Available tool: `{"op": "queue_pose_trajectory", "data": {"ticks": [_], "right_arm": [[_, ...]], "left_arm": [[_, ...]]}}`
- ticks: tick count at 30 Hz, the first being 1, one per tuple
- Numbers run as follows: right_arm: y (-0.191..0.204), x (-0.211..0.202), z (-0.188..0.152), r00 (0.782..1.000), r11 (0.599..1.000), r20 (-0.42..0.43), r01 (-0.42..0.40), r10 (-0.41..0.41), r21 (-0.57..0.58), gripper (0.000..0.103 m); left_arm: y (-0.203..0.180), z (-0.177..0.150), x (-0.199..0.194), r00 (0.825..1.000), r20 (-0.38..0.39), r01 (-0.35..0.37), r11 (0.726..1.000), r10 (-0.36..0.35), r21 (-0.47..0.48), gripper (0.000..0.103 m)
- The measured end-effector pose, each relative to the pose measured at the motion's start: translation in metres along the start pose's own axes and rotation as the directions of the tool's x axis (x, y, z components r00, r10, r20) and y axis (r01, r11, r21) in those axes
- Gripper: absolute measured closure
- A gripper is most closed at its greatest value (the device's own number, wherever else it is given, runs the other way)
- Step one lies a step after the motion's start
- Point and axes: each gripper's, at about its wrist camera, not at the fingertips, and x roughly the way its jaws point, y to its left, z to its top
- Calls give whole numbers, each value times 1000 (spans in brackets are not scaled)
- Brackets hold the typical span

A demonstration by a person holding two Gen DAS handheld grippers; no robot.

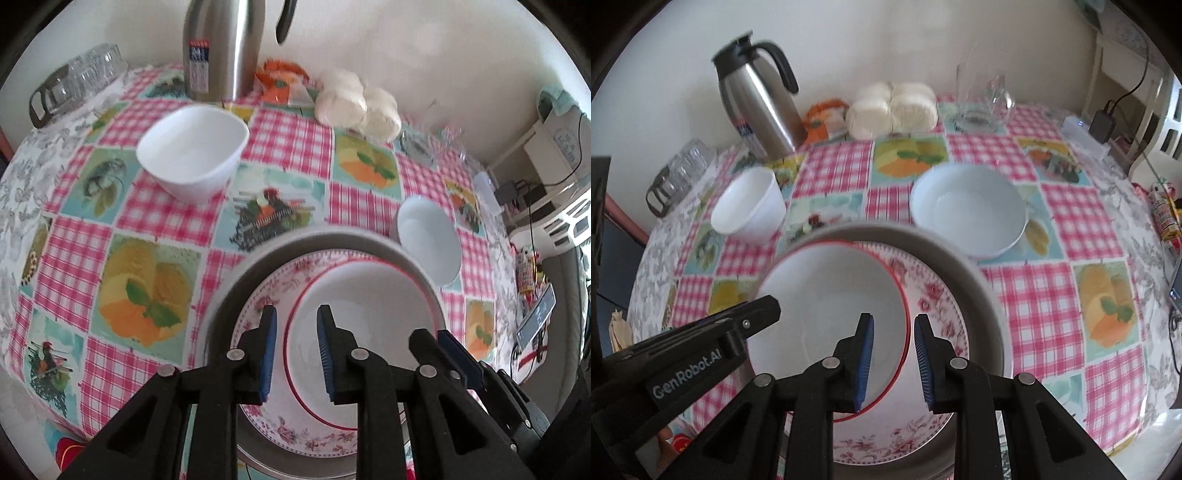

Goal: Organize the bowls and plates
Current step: 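Open the right tool and release the red-rimmed bowl, then move the right tool to the white square bowl beside the kettle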

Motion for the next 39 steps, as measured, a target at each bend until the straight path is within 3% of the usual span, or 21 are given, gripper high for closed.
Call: {"op": "queue_pose_trajectory", "data": {"ticks": [3,5,6,9,16,23,25,39], "right_arm": [[-2,-6,3,999,1000,40,11,-12,12,78],[-4,-7,4,999,1000,50,12,-13,21,75],[-4,-7,4,999,1000,51,9,-10,24,70],[-4,-7,5,998,1000,56,3,-4,30,44],[-6,-7,5,998,999,68,0,-2,35,33],[-5,-8,5,996,1000,91,-2,-1,25,25],[-4,-8,5,995,1000,95,-6,3,23,22],[-7,-6,4,994,999,112,-20,16,36,1]], "left_arm": [[3,2,-9,999,43,-22,1000,23,-10,57],[7,3,-11,998,56,-32,999,33,-19,53],[8,3,-12,997,62,-36,999,37,-22,52],[11,4,-13,996,70,-49,998,50,-28,42],[17,5,-14,988,100,-109,993,114,-51,22],[27,6,-17,975,135,-168,983,178,-79,19],[30,7,-17,973,141,-170,982,181,-86,10],[38,9,-19,971,152,-166,978,184,-128,10]]}}
